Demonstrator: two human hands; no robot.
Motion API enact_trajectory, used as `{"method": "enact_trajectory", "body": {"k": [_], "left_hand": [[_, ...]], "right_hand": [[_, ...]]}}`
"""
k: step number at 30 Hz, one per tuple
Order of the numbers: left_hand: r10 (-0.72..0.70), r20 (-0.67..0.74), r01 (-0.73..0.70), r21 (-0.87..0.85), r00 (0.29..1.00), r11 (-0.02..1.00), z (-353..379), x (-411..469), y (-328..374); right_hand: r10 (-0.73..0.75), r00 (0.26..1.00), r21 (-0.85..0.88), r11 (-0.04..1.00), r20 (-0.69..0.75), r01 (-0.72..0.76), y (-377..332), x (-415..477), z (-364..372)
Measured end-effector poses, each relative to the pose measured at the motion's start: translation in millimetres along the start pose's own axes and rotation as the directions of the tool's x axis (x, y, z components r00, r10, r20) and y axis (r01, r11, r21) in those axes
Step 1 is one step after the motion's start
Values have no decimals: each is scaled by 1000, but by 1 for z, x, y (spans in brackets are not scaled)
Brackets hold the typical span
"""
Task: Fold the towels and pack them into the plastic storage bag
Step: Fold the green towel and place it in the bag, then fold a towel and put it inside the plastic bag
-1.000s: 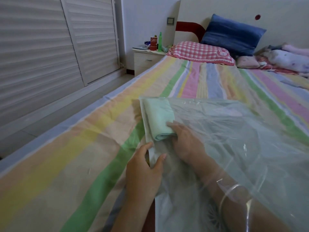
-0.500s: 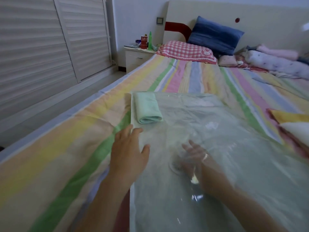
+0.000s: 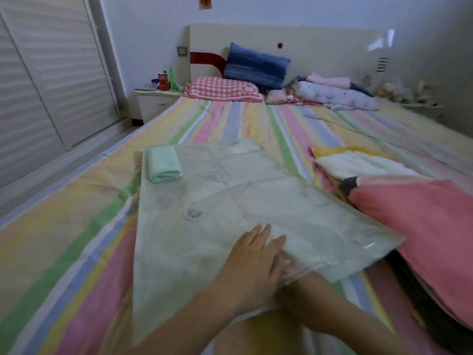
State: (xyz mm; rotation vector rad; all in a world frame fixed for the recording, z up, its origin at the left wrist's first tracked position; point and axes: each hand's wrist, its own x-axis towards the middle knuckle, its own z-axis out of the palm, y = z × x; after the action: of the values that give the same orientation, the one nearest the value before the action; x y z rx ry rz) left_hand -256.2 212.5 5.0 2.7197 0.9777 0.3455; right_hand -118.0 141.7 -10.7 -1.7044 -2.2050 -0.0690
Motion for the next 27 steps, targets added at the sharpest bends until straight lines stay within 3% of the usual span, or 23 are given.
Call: {"method": "enact_trajectory", "body": {"k": [2,3,6,10,12,16,21,24,27], "left_hand": [[16,15,-16,18,1000,1000,8,3,15],[28,20,-28,32,999,999,12,4,23],[75,76,-82,92,994,992,23,11,46],[89,102,-106,181,991,978,41,21,64],[99,19,-101,265,995,959,53,27,67],[105,10,-99,424,994,900,59,32,69],[-8,222,-98,461,975,882,31,21,89],[-97,342,-95,504,935,858,12,21,104],[-183,433,-69,503,882,861,5,25,116]], "right_hand": [[79,988,140,985,136,-98,16,-23,-14],[119,984,153,978,136,-140,24,-35,-24],[243,969,199,948,44,-247,42,-63,-54],[380,918,109,923,-112,-368,64,-86,-78],[397,899,70,918,-185,-391,73,-99,-81],[412,875,-8,904,-253,-428,86,-124,-79],[443,832,-149,847,-334,-511,104,-142,-78],[602,755,-221,724,-261,-654,109,-144,-78],[665,714,-175,693,-218,-700,110,-146,-81]]}}
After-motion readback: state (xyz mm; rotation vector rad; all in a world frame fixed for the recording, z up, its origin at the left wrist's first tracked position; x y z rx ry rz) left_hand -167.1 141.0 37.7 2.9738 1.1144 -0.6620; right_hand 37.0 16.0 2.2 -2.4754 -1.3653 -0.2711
